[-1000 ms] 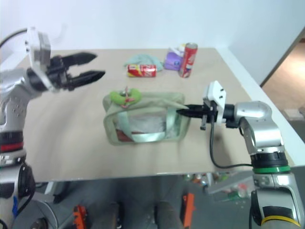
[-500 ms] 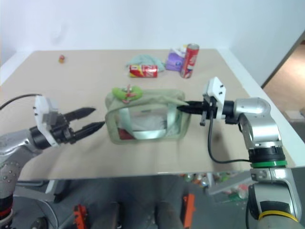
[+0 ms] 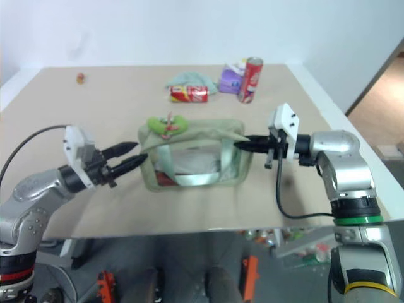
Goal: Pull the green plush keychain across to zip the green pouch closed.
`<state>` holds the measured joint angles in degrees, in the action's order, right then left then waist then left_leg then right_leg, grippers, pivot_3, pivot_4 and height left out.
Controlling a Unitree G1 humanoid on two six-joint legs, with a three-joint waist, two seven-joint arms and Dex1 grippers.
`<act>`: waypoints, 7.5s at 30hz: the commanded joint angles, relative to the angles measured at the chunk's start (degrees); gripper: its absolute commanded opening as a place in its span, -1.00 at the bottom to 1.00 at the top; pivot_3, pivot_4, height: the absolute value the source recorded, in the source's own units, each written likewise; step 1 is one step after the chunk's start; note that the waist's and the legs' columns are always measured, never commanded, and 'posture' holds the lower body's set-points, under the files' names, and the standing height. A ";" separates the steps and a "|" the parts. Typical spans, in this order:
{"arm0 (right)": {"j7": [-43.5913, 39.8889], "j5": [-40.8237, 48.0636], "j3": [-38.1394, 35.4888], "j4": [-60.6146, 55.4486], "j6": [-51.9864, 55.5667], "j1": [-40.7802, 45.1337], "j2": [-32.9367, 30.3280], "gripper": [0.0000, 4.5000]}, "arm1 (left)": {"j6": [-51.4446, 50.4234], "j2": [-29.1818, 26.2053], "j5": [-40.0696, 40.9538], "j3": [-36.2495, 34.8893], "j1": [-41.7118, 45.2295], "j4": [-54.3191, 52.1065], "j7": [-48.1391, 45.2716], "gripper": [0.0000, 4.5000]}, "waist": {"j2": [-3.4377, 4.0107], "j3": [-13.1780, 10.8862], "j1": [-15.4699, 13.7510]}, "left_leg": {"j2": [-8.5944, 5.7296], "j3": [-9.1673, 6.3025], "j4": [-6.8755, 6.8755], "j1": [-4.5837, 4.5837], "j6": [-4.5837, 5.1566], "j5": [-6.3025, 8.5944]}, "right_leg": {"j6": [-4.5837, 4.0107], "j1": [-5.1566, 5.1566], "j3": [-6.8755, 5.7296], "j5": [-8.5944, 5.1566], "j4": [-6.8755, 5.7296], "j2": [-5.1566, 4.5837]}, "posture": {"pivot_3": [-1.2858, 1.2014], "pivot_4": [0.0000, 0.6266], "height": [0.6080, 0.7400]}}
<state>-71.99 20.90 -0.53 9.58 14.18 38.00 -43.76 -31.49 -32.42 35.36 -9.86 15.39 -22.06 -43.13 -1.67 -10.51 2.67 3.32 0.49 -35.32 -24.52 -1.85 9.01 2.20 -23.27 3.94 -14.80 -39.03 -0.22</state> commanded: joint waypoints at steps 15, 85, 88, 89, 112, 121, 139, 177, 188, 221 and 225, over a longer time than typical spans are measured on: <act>0.65 5.02 -3.52 -7.62 8.81 -1.65 -4.71 -0.35 | 3.21 -0.70 -1.90 3.41 3.38 1.39 -2.08 -1.00 | 0.00 0.00 -0.04 | -0.02 0.06 0.00 -0.02 0.00 0.00 | 0.05 -0.02 0.06 -0.01 0.02 -0.03 | 0.03 -0.52 1.00; 10.56 4.05 2.23 -17.21 8.48 14.97 11.16 -0.97 | 4.28 1.21 -4.48 8.14 2.57 1.08 -0.82 -1.00 | -0.03 0.02 -1.30 | -0.08 0.09 0.01 -0.17 -0.14 0.10 | 0.17 -0.07 0.02 -0.09 0.19 -0.18 | 0.03 -0.52 1.00; 10.86 4.30 0.90 -17.81 8.90 15.29 9.40 -0.97 | 4.22 1.25 -4.66 8.25 2.70 1.24 -0.63 -1.00 | -0.03 0.02 -1.33 | -0.09 0.09 0.01 -0.18 -0.14 0.10 | 0.14 -0.07 0.02 -0.11 0.20 -0.18 | 0.03 -0.52 1.00; 10.92 4.31 0.55 -17.87 8.91 15.22 8.74 -0.97 | 4.23 1.37 -4.71 8.25 2.85 1.38 -0.47 -1.00 | -0.03 0.02 -1.34 | -0.09 0.10 0.01 -0.18 -0.14 0.10 | 0.13 -0.08 0.02 -0.11 0.21 -0.19 | 0.03 -0.52 1.00; 15.24 0.56 1.47 -12.14 6.66 16.45 7.27 -0.43 | 3.27 1.68 -2.70 7.83 -0.39 -2.13 -0.68 -1.00 | -0.03 0.02 -1.36 | -0.06 0.16 0.04 -0.19 -0.11 0.14 | 0.15 -0.08 0.07 -0.10 0.31 -0.20 | 0.03 -0.52 1.00; 11.75 -8.46 7.51 14.50 -7.71 28.57 15.09 0.00 | 2.19 -2.55 -0.33 6.63 -3.36 -4.06 -4.04 -1.00 | -0.03 0.02 -1.17 | -0.01 0.28 0.04 -0.12 -0.10 0.15 | -0.11 -0.09 0.10 -0.21 0.32 -0.17 | 0.03 -0.52 1.00; -7.94 -7.59 13.18 11.39 -0.05 23.86 15.05 0.00 | 3.36 -2.68 -2.21 7.92 -2.54 -3.27 -3.75 -1.00 | -0.03 0.02 -1.44 | -0.01 0.24 0.05 -0.14 -0.06 0.41 | 0.05 -0.06 0.06 -0.26 0.32 -0.18 | 0.03 -0.52 1.00; -0.54 -7.19 7.92 10.00 -1.76 22.10 16.66 -0.98 | 3.28 -1.15 -4.51 8.97 0.30 -1.32 -1.37 -1.00 | -0.04 0.03 -1.50 | -0.04 0.25 -0.02 -0.16 -0.07 0.40 | 0.14 -0.04 0.07 -0.22 0.32 -0.20 | 0.03 -0.52 1.00; 1.99 -5.81 5.22 5.93 -0.38 22.44 12.12 -0.98 | 3.65 -0.37 -4.90 9.09 1.91 0.62 -0.65 -1.00 | -0.04 0.03 -1.50 | -0.04 0.26 -0.02 -0.18 -0.07 0.40 | 0.15 -0.05 0.08 -0.21 0.32 -0.20 | 0.03 -0.52 1.00; 13.25 -6.16 -3.65 2.30 -3.08 16.17 0.70 -0.98 | 8.07 4.54 -9.47 6.12 7.70 5.77 9.35 -1.00 | -0.03 0.02 -1.42 | -0.02 0.27 0.01 -0.22 -0.05 0.41 | 0.13 -0.14 0.13 -0.21 0.32 -0.13 | 0.03 -0.52 1.00; 15.85 -6.75 -6.13 2.89 -3.75 13.08 -1.57 -0.98 | 10.28 5.59 -11.53 6.14 8.21 6.02 10.93 -1.00 | -0.03 0.02 -1.41 | -0.03 0.31 0.01 -0.22 -0.05 0.41 | 0.14 -0.14 0.17 -0.21 0.32 -0.15 | 0.03 -0.52 1.00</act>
<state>-58.40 14.24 -2.53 13.47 11.53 50.92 -43.26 -22.98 -27.03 25.17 -2.31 22.42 -16.17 -33.98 -1.70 -10.49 1.26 3.29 0.81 -35.32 -24.74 -1.90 9.42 2.34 -23.42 4.12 -15.01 -38.71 -0.37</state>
